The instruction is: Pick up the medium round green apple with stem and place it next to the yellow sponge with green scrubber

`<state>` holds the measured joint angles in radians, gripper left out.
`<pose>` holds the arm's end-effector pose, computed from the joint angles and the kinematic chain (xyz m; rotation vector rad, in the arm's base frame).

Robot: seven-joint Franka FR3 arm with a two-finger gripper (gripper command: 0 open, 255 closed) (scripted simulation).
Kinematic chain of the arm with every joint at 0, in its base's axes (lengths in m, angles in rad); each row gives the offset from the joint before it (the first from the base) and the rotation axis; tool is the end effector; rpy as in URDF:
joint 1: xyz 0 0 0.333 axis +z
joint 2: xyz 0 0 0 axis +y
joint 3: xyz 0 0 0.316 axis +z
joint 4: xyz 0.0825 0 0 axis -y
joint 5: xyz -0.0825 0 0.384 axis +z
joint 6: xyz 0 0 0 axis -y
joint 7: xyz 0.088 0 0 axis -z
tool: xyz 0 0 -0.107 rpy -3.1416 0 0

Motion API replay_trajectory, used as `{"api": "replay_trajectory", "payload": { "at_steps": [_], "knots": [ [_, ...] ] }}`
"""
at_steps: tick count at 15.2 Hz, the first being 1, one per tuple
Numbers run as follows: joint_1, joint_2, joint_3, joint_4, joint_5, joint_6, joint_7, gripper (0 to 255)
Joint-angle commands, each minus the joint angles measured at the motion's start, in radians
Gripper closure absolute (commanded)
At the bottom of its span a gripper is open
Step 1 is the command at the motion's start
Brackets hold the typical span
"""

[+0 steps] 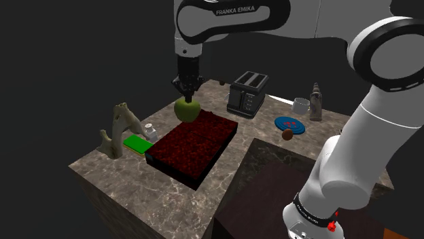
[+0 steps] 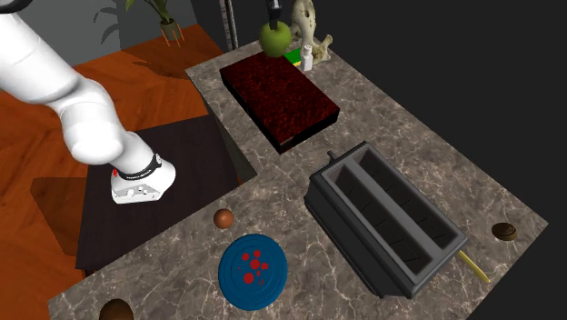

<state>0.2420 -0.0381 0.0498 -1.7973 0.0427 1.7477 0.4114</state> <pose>0.5254 0.1622 0.5531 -3.1014 0.1978 0.0383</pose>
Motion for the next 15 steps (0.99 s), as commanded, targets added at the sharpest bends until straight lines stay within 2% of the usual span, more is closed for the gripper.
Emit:
{"api": "replay_trajectory", "payload": {
  "at_steps": [1, 9, 15],
  "knots": [
    [0.021, 0.039, 0.023, 0.052, -0.001, -0.011, 0.045, 255],
    [0.113, 0.239, 0.096, 0.307, -0.030, -0.061, 0.213, 255],
    [0.202, 0.447, 0.130, 0.603, -0.072, -0.148, 0.327, 255]
  ]
}}
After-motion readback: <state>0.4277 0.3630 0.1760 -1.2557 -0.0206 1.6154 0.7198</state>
